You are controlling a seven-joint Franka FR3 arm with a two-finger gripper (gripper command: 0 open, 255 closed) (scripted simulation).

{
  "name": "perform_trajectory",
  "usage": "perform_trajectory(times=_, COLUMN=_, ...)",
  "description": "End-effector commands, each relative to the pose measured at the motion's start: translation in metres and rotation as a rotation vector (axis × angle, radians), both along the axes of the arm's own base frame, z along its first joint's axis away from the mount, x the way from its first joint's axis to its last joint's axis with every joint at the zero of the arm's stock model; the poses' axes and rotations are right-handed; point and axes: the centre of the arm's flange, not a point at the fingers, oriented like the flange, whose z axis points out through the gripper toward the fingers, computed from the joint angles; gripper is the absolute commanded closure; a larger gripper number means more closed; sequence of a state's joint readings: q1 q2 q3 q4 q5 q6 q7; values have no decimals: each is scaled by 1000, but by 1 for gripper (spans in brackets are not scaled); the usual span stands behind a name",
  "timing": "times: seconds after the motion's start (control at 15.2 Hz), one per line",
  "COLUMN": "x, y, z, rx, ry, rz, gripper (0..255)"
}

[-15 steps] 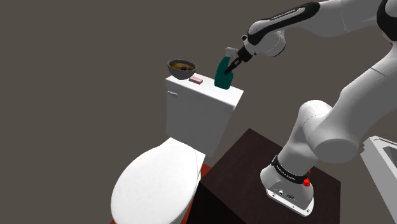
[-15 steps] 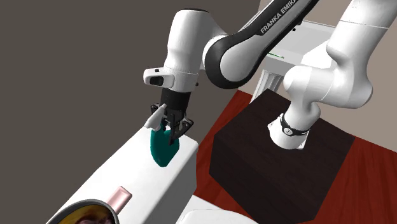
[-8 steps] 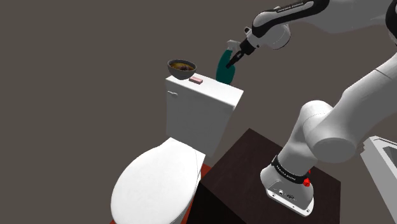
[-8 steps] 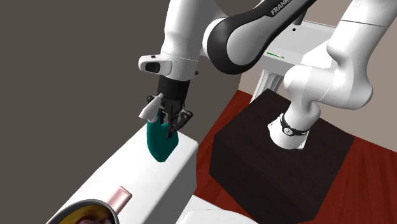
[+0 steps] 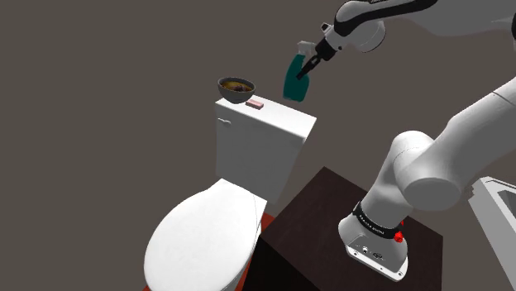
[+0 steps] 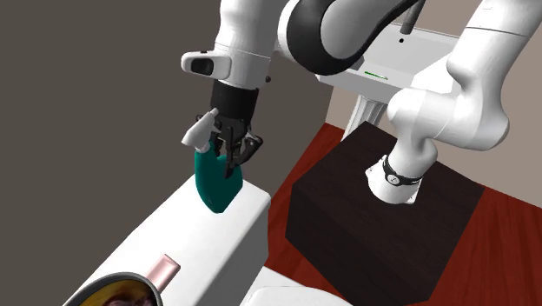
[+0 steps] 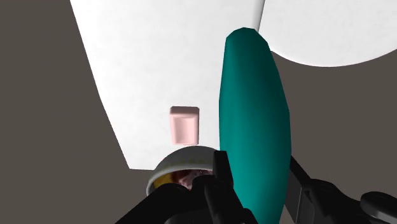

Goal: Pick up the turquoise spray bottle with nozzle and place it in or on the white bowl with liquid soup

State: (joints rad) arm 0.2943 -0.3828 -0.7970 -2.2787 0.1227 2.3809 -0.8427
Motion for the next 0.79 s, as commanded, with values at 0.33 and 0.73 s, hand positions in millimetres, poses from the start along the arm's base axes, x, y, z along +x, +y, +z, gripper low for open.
perform_trajectory(times=0.33, x=0, y=0, z=35, rx=0, ry=0, rz=0, gripper=255)
perform_trajectory(times=0.73, x=79, y=10, z=33, rx=0, ry=0, rz=0, gripper=255)
